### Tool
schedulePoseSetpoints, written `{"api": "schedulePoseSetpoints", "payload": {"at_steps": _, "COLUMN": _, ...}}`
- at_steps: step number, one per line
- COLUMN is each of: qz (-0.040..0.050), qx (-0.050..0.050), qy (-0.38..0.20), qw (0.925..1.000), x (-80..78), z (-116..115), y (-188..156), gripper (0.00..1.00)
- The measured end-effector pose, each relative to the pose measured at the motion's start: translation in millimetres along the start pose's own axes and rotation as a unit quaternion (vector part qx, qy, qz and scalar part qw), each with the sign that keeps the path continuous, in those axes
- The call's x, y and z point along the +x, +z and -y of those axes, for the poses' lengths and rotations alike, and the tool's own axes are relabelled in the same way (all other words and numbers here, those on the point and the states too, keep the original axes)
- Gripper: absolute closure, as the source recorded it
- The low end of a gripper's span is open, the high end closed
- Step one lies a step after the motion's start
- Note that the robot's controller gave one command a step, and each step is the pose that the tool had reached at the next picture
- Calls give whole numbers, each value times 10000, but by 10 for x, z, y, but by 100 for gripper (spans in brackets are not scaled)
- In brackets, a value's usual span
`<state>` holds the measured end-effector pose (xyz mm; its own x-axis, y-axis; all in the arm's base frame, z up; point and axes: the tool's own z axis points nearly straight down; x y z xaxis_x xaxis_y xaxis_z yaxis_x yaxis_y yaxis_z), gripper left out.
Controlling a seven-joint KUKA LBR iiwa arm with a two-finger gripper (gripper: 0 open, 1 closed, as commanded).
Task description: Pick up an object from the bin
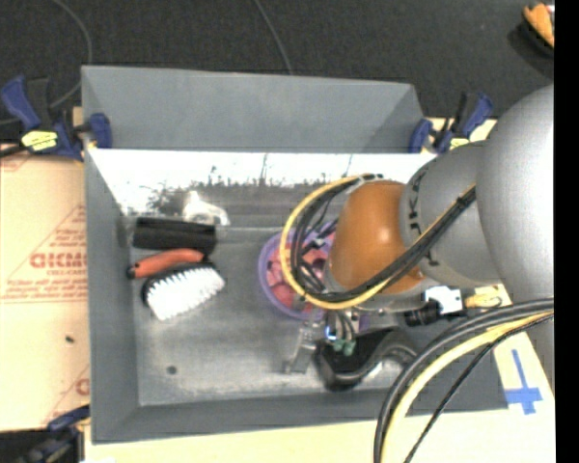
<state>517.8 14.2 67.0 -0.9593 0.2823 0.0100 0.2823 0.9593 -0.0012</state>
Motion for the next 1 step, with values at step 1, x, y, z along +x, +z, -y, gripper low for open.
{"api": "schedulePoseSetpoints", "payload": {"at_steps": 1, "qz": 105, "qx": -27, "qy": 514, "qw": 9986, "x": -123, "z": -86, "y": -37, "gripper": 0}}
